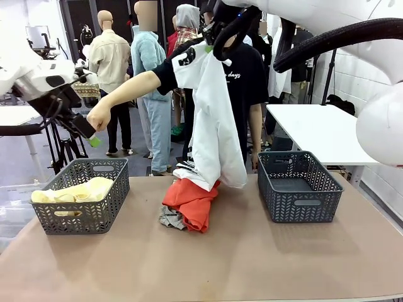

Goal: Sort the tops and bottoms.
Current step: Sort the clothes according to human instructions.

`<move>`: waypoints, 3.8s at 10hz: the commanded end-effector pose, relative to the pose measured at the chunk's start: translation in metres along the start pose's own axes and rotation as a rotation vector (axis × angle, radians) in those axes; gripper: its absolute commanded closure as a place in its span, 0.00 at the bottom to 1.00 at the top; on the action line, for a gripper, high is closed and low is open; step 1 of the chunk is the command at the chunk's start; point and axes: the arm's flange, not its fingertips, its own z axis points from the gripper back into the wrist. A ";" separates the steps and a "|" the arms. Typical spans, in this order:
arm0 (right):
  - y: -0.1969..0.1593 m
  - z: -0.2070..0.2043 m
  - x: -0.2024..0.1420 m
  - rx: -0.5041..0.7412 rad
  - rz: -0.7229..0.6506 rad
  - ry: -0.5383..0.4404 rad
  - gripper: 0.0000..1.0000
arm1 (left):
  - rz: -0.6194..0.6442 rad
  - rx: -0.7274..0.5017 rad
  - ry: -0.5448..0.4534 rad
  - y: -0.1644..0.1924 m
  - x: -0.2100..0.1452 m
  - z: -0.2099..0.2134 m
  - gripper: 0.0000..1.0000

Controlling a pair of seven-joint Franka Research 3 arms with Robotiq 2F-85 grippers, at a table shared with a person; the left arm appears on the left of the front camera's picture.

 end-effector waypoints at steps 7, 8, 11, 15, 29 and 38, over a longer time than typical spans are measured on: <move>0.059 -0.026 0.022 0.201 0.049 -0.118 1.00 | 0.078 0.140 -0.194 -0.011 -0.079 0.113 0.01; 0.059 -0.026 0.022 0.201 0.049 -0.118 1.00 | 0.078 0.140 -0.194 -0.011 -0.079 0.113 0.01; 0.059 -0.026 0.022 0.201 0.049 -0.118 1.00 | 0.078 0.140 -0.194 -0.011 -0.079 0.113 0.01; 0.092 -0.029 0.163 0.292 0.304 -0.602 1.00 | 0.078 0.140 -0.194 -0.011 -0.079 0.113 0.01; 0.178 -0.010 0.066 0.340 0.477 -0.880 1.00 | 0.078 0.140 -0.194 -0.011 -0.079 0.113 0.01; 0.169 -0.256 0.171 0.766 0.567 -0.740 1.00 | 0.078 0.140 -0.194 -0.011 -0.079 0.113 0.01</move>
